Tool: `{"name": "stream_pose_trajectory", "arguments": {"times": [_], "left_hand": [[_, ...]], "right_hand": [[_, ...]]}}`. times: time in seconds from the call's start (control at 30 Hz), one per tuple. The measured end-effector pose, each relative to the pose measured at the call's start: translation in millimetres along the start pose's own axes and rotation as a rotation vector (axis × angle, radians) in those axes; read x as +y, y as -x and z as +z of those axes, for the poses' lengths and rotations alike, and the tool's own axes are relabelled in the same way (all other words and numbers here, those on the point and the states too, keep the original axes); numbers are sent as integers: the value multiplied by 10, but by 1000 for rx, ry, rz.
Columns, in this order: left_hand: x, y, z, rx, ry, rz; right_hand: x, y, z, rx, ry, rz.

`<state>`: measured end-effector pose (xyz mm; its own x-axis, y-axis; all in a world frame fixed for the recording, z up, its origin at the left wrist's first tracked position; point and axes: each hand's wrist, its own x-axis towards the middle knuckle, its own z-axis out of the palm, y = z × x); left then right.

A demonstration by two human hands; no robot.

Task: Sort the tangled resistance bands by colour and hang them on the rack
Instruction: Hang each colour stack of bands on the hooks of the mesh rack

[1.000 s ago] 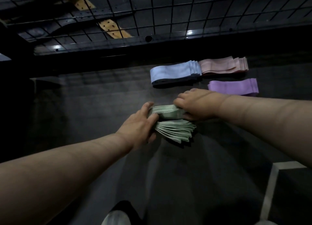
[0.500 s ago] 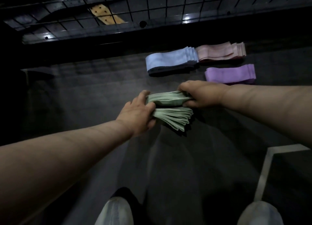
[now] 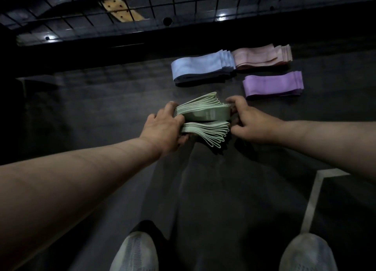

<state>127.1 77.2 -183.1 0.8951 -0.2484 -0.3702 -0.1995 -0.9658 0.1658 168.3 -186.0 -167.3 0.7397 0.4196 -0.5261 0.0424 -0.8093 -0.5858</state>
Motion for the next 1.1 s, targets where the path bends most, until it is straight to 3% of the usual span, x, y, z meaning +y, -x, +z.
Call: {"name": "stream_pose_trajectory", "arguments": {"times": [0.1,0.23,0.4,0.57,0.77,0.83,1.0,1.1], "left_hand": [[-1,-24,-9,-1,-7,-10],[14,-51,2,-8,-16,-18],[23,-66,5,-5,-50,-1],[11,-33,-3,-39,-84,44],[39,3,-49,-55,-96,80],[35,2,-47,-55,-100,90],[9,1,-45,-68,-86,136],[-4,-1,-65,-73,-68,158]], "right_hand": [[17,111,114,-36,-19,-41],[-12,204,243,-42,154,-117],[-192,209,333,23,315,-19],[-368,92,374,94,307,95],[-330,-17,313,219,495,78],[-273,-46,311,208,529,55],[-228,-190,189,82,333,-123],[-261,-355,82,55,394,-213]]}}
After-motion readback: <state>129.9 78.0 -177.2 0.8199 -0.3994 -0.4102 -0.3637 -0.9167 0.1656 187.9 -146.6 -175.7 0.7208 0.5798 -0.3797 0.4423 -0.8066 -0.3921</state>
